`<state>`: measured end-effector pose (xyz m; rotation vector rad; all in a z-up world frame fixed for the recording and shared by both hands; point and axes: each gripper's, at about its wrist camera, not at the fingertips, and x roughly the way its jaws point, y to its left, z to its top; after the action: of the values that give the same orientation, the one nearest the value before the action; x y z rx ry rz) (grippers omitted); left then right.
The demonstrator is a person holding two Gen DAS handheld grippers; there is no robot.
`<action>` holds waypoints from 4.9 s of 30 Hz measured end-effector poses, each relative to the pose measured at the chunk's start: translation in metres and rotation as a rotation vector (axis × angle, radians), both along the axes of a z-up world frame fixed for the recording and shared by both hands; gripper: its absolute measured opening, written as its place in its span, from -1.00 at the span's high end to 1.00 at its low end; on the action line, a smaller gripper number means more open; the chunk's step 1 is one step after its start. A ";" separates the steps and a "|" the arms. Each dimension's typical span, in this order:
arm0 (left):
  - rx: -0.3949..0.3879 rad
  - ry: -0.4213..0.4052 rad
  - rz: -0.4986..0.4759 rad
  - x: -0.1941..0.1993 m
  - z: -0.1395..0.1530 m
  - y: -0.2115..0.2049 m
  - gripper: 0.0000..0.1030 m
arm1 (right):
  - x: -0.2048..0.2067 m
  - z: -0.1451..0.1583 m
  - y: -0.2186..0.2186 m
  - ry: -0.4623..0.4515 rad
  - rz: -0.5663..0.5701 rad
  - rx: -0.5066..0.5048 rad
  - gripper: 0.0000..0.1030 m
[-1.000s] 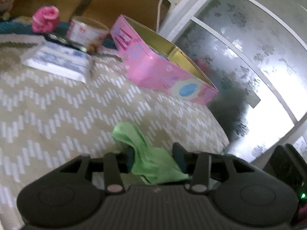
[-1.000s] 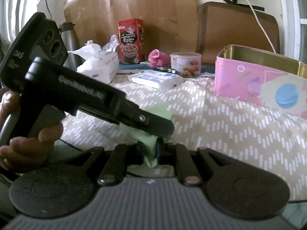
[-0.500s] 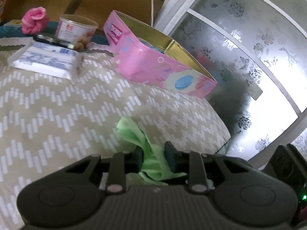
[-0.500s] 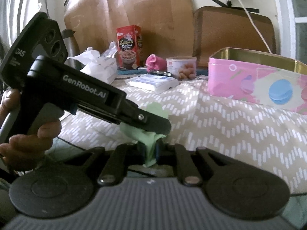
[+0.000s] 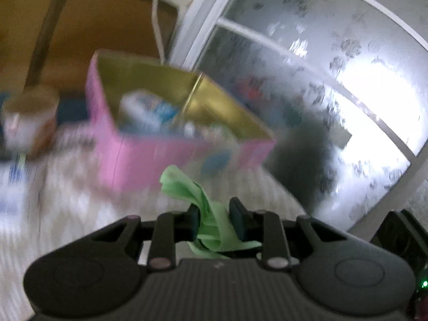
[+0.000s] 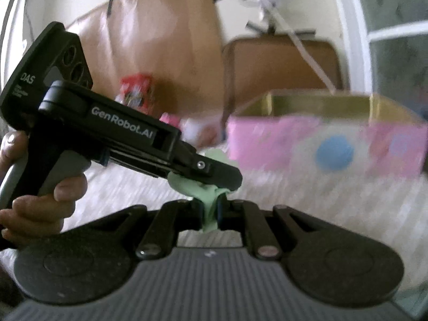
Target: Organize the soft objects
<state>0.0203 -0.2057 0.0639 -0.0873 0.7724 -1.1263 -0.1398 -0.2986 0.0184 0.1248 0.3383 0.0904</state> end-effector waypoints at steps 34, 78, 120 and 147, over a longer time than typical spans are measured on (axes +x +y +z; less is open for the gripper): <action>0.174 -0.070 0.571 0.004 -0.051 0.175 0.18 | 0.111 0.011 0.040 0.105 0.134 0.017 0.04; -0.114 0.092 0.654 0.016 -0.064 0.234 -0.09 | 0.124 -0.007 0.120 0.263 0.292 -0.154 0.72; 0.056 0.132 0.172 -0.010 -0.054 0.079 0.20 | 0.021 0.000 0.048 0.265 0.137 0.048 0.23; 0.041 -0.225 0.015 -0.004 0.032 -0.130 0.02 | -0.045 0.044 -0.084 -0.129 -0.311 -0.044 0.37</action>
<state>0.0165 -0.3354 0.0957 0.0669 0.5928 -1.0850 -0.1846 -0.3822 0.0620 0.1257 0.1893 -0.2160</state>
